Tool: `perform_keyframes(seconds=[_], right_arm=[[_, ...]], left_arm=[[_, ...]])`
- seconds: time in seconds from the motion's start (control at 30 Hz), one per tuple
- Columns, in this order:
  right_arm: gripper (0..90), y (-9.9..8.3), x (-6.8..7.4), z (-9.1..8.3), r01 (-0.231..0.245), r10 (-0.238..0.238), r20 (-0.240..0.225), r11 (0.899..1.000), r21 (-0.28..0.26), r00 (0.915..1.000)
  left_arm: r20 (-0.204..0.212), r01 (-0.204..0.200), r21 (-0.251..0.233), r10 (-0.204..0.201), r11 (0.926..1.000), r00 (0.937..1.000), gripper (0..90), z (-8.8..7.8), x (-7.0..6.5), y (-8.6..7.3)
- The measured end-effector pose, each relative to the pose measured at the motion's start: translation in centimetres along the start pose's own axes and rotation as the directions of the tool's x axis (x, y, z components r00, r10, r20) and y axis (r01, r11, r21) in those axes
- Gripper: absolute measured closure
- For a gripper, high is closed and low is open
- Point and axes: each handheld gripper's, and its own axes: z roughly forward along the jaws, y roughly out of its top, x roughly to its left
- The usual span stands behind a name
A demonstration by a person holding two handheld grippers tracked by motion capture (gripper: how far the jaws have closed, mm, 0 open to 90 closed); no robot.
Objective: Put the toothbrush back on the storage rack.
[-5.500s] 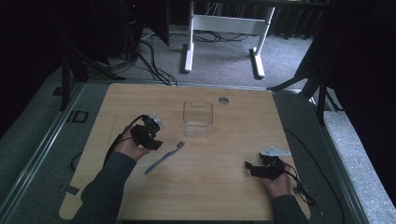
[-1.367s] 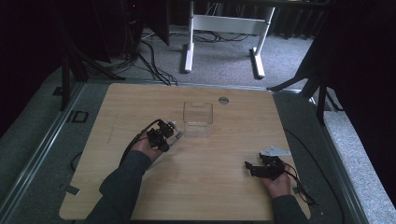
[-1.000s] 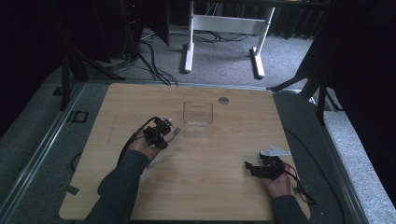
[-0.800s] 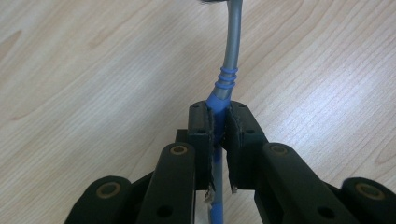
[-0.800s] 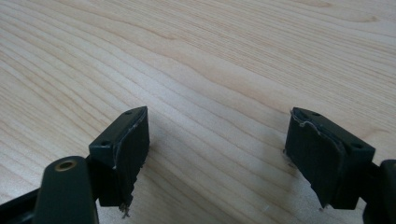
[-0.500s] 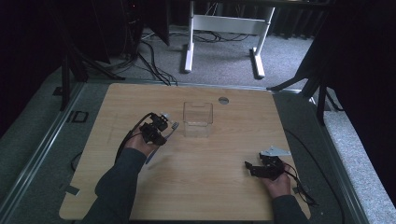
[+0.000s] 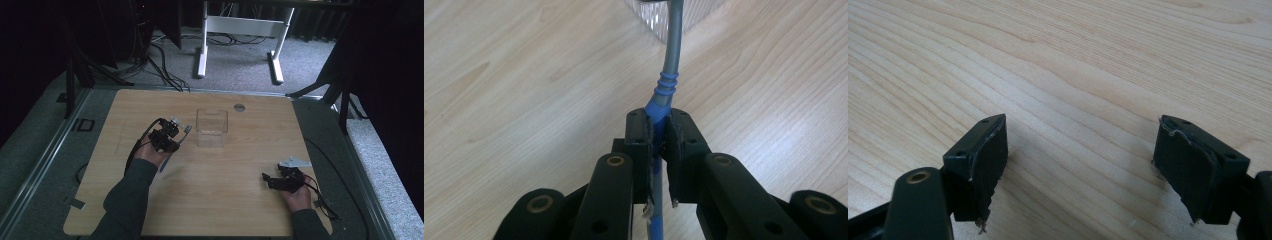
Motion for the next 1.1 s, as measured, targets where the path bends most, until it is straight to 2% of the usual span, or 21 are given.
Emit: perform_keyframes(seconds=[0.27, 0.63, 1.1], right_arm=[[21.3, 0.0, 0.0, 0.0, 0.001, -0.001, 0.000, 1.000, 0.000, 1.0000], [21.3, 0.0, 0.0, 0.0, 0.001, -0.001, 0.000, 1.000, 0.000, 1.0000], [21.3, 0.0, 0.0, 0.0, 0.001, -0.001, 0.000, 1.000, 0.000, 1.0000]], left_arm=[[-0.013, -0.001, -0.069, 0.000, 0.9976, 0.9999, 81.3, -0.9, 0.0, 0.1], [-0.018, 0.006, -0.115, -0.008, 0.9934, 0.9998, 81.3, -1.6, 0.0, 0.3], [0.009, 0.021, -0.165, -0.020, 0.9861, 0.9998, 81.3, -2.2, 0.0, 0.7]])
